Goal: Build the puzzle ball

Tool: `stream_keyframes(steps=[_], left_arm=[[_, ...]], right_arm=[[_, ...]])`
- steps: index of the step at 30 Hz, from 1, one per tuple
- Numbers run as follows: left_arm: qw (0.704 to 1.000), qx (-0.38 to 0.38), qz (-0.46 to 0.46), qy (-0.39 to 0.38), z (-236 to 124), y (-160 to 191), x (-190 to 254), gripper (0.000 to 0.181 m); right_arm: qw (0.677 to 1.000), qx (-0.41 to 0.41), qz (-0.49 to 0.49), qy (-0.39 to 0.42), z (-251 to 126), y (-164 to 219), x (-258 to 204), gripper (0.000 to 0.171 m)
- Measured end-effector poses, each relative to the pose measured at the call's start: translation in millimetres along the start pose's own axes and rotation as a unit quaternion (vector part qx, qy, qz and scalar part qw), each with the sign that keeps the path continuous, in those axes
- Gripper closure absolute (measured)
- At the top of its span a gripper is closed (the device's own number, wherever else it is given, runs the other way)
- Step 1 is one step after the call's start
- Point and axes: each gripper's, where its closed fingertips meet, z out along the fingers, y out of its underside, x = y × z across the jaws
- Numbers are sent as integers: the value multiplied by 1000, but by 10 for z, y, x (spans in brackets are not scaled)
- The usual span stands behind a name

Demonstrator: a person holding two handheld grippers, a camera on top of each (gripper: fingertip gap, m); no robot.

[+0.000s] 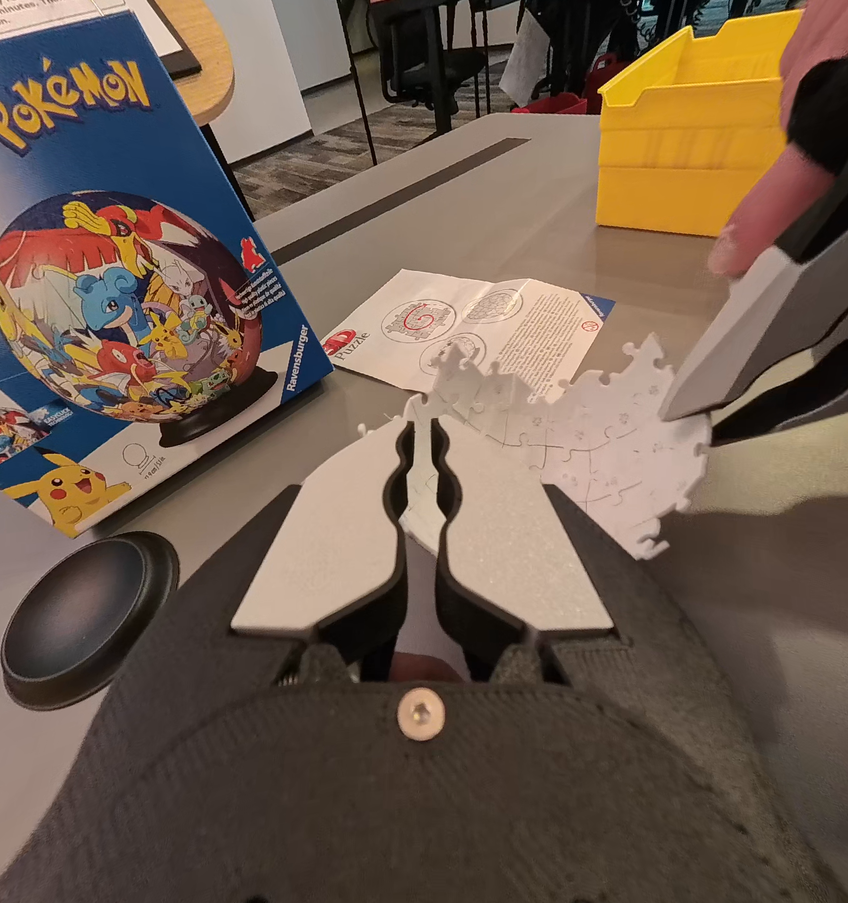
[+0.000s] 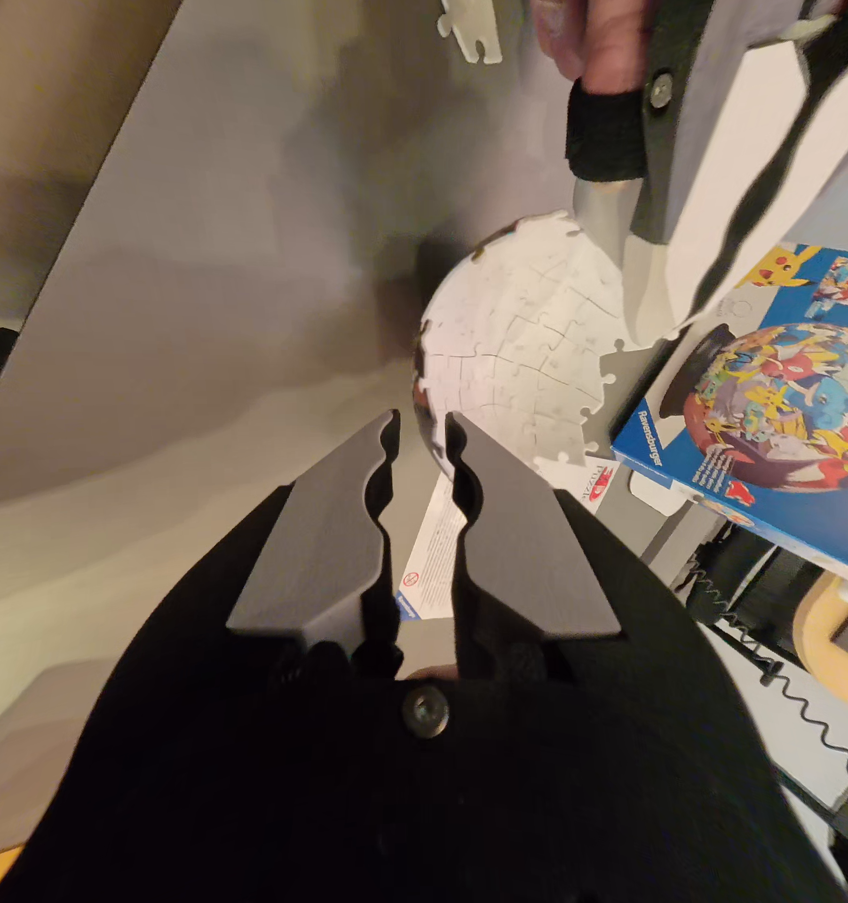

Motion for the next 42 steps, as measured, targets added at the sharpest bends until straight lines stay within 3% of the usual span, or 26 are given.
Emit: stream_keyframes(steps=[1,7,13,16,19,26,29,36,42], left_arm=[[1000,0,0,0,-1,2,-1,175],[1000,3,-5,1,-13,-4,-16,174],[1000,17,-14,3,-82,-50,-55,171],[999,36,-10,-6,-173,-148,-123,168],[997,66,3,-31,-355,-351,-317,167],[998,38,-6,-51,-814,-476,-937,156],[1000,-10,-5,-2,-945,-322,-842,147],[981,-137,58,126,-1081,447,-112,127],[983,-150,55,88,-1188,588,-358,133]], right_arm=[[1000,3,6,6,-35,2,12,155],[997,12,58,58,-325,72,177,153],[980,21,174,98,-596,209,248,151],[968,5,239,81,-593,313,123,151],[952,0,301,61,-544,316,-6,151],[916,21,398,46,-496,126,-110,149],[904,38,425,36,-486,-7,-114,150],[865,73,496,15,-377,-250,-164,149],[832,66,551,13,-277,-284,-210,149]])
